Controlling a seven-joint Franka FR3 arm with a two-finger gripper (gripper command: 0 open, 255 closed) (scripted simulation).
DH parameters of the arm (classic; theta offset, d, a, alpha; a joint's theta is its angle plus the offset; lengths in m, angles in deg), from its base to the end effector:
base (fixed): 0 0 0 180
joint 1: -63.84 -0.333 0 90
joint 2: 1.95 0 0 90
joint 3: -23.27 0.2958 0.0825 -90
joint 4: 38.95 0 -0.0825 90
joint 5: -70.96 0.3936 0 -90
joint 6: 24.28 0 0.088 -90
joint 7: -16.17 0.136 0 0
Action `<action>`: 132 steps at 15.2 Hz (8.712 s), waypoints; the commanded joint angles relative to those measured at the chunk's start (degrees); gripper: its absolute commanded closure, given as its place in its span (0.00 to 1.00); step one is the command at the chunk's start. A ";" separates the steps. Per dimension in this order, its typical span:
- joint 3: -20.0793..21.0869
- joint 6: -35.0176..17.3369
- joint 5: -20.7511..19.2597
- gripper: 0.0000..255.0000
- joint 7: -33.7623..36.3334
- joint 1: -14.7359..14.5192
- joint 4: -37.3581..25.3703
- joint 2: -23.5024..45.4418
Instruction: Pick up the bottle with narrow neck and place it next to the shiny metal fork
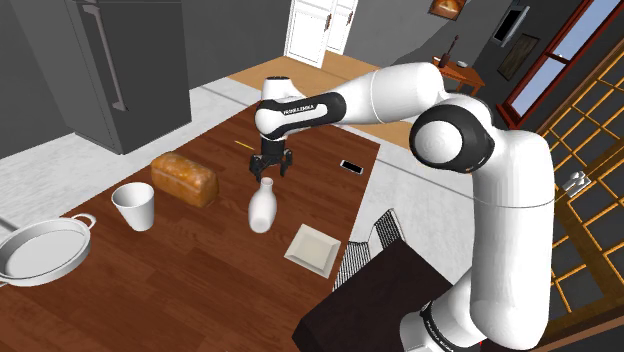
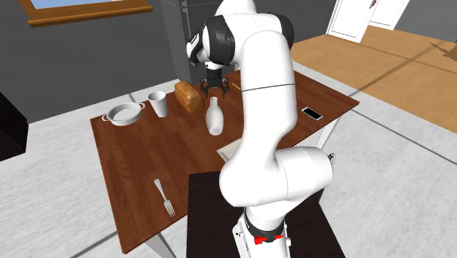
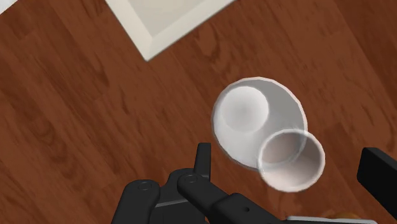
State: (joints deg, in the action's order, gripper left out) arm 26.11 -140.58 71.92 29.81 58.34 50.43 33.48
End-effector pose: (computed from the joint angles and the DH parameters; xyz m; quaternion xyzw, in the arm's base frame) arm 0.6690 0.0964 0.2222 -0.9956 0.0539 0.0767 0.0074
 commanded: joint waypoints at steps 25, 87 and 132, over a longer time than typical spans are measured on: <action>0.11 -3.78 -0.04 1.00 0.38 -0.55 -1.55 5.46; 0.48 39.85 0.05 1.00 1.82 -0.81 -38.34 -1.42; 22.04 22.58 1.77 1.00 55.29 -33.20 -5.68 -21.38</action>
State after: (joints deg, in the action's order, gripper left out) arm 47.56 -118.23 74.12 83.30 26.31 46.17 11.07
